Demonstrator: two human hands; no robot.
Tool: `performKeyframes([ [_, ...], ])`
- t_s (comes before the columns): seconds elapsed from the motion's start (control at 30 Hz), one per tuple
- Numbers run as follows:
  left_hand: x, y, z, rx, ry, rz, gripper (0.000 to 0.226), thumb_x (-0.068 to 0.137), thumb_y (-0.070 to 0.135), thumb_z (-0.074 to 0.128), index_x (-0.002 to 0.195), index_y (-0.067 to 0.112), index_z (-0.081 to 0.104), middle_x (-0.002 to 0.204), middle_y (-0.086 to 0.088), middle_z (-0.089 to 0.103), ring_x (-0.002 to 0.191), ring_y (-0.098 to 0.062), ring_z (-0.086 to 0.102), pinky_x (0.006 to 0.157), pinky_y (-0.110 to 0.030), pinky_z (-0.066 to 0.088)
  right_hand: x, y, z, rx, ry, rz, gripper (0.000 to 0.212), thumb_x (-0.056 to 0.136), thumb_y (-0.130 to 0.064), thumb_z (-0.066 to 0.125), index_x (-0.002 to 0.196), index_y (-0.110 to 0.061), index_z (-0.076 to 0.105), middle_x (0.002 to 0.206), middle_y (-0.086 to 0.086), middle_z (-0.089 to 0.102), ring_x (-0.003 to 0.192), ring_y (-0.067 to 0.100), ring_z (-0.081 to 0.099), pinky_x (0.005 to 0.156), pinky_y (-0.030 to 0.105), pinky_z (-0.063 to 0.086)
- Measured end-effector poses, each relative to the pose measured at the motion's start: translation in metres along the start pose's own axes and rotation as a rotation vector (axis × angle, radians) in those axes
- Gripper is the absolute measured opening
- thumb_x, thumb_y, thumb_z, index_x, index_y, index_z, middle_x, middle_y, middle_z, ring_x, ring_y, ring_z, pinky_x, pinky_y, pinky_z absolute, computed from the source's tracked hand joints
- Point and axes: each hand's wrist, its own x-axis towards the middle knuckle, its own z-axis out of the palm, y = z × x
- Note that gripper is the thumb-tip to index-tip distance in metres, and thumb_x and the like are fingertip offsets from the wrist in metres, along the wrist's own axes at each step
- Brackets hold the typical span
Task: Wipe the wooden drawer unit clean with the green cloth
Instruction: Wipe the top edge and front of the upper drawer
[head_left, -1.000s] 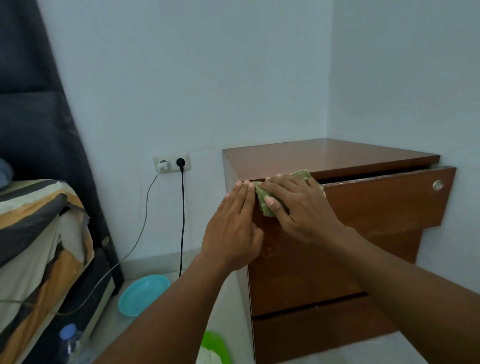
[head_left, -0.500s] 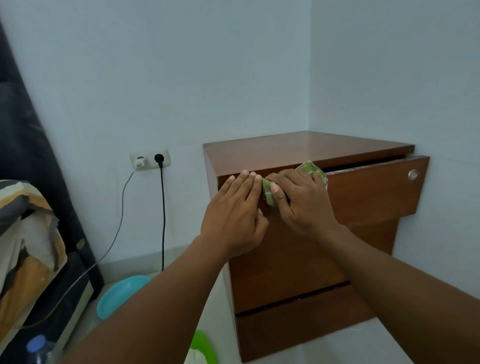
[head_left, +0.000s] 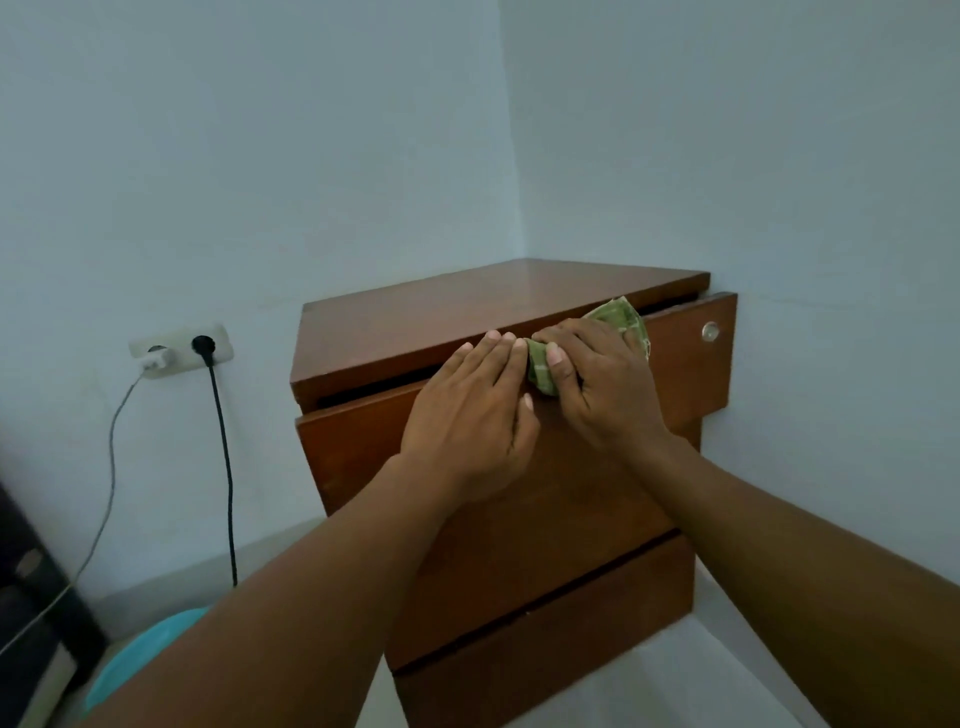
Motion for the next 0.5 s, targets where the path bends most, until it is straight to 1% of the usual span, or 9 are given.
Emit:
performKeyframes([
  [0.23, 0.045, 0.031, 0.013, 0.007, -0.032, 0.057, 0.069, 0.099, 0.044, 0.013, 0.160, 0.012, 0.015, 0.167, -0.008, 0.017, 0.155, -0.017, 0.009, 0.127, -0.035, 0.008, 0.004, 0.062, -0.013, -0.038, 0.063, 0.034, 0.038, 0.104, -0.036, 0.034, 0.120, -0.021, 0.066, 0.115, -0.002, 0.065, 0.113, 0.020, 0.057, 0.091, 0.045, 0.045],
  [0.33, 0.064, 0.042, 0.020, 0.004, -0.036, 0.077, 0.069, 0.098, 0.045, 0.013, 0.160, 0.014, 0.014, 0.168, -0.007, 0.016, 0.155, -0.016, 0.009, 0.127, -0.035, 0.009, 0.005, 0.091, -0.017, -0.046, 0.102, 0.075, 0.039, 0.105, -0.036, 0.034, 0.121, -0.019, 0.066, 0.117, 0.001, 0.066, 0.117, 0.022, 0.057, 0.094, 0.045, 0.046],
  [0.5, 0.085, 0.056, 0.033, 0.002, -0.015, 0.088, 0.069, 0.099, 0.044, 0.014, 0.160, 0.013, 0.017, 0.167, -0.007, 0.020, 0.155, -0.016, 0.011, 0.126, -0.032, 0.006, 0.007, 0.131, -0.022, -0.039, 0.208, 0.117, 0.034, 0.104, -0.028, 0.041, 0.120, -0.015, 0.068, 0.120, 0.005, 0.066, 0.123, 0.025, 0.056, 0.101, 0.043, 0.047],
])
